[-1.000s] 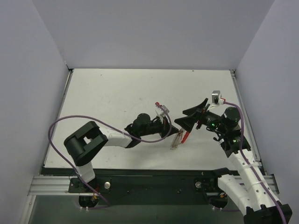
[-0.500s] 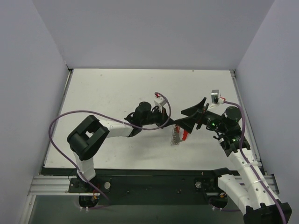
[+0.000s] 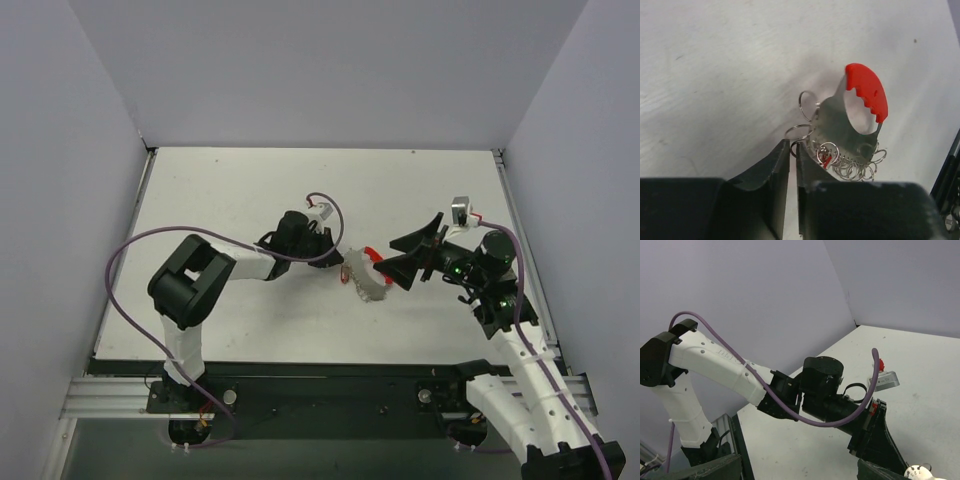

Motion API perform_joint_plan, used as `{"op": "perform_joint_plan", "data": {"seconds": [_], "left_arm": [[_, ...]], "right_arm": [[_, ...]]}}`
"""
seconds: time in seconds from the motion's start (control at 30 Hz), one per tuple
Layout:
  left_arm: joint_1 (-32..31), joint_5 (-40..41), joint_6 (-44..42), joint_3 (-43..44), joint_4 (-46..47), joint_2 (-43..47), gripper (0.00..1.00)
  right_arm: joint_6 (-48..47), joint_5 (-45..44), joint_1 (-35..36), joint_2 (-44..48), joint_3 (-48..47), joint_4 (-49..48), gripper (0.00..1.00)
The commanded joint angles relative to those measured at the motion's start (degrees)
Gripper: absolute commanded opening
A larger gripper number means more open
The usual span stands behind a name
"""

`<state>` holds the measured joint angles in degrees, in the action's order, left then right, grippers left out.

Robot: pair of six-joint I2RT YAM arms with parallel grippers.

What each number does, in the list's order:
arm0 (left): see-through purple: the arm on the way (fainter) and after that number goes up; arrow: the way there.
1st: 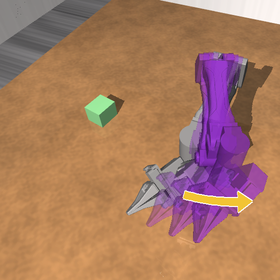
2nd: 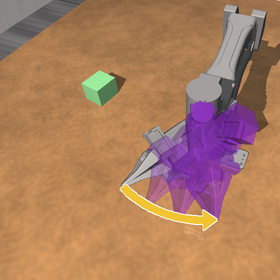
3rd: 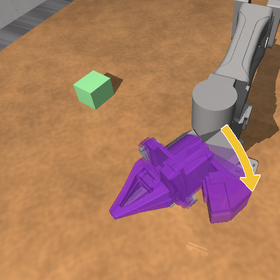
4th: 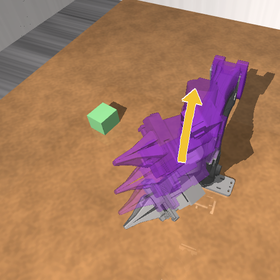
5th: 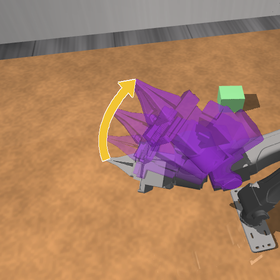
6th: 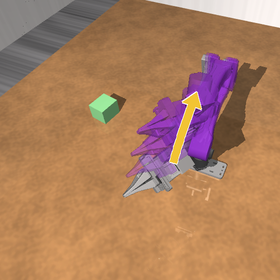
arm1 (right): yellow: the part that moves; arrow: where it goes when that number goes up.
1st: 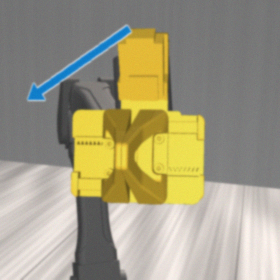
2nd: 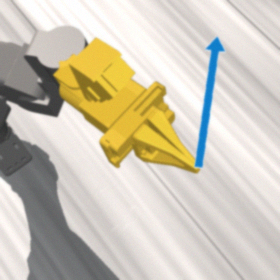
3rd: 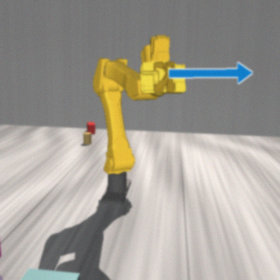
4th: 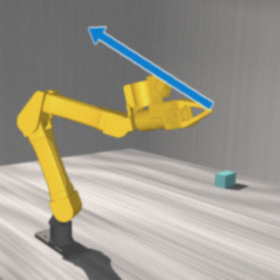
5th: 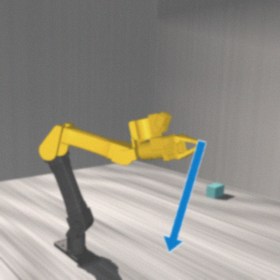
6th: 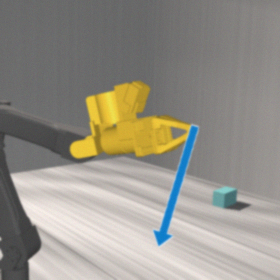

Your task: Put the keys on the keyring

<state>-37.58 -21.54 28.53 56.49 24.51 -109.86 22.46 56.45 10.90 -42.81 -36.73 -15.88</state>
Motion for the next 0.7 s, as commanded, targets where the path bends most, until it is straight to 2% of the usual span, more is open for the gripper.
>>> {"op": "perform_joint_plan", "data": {"seconds": [0.0,0.03,0.07,0.17,0.2,0.43,0.67], "left_arm": [[2.51,1.94,0.21,5.46,-4.46,-0.96,0.28],[2.78,1.85,-0.40,6.17,-6.82,-1.05,0.32],[3.04,2.81,-0.67,6.79,-8.15,-0.88,0.42],[3.13,5.36,-1.90,6.62,-10.80,1.92,0.55],[3.13,6.33,-2.60,6.01,-10.89,2.98,0.71],[3.31,11.60,-6.30,-1.46,-11.42,16.51,0.73],[3.39,16.17,-5.33,-9.01,-8.17,30.31,0.73]], "right_arm": [[-1.27,1.91,-0.26,1.67,-1.41,-1.79,1.00],[-1.62,1.74,-0.17,1.76,-1.41,-1.53,1.00],[-1.80,1.65,-0.26,2.11,-1.50,-1.00,1.00],[-2.33,1.30,-0.17,2.64,-1.50,-0.21,1.00],[-2.42,1.21,-0.17,2.64,-1.50,0.06,1.00],[-2.60,-0.10,0.00,2.20,-1.06,0.06,1.00],[-3.03,-2.65,0.18,2.29,-1.06,0.94,1.00]]}}
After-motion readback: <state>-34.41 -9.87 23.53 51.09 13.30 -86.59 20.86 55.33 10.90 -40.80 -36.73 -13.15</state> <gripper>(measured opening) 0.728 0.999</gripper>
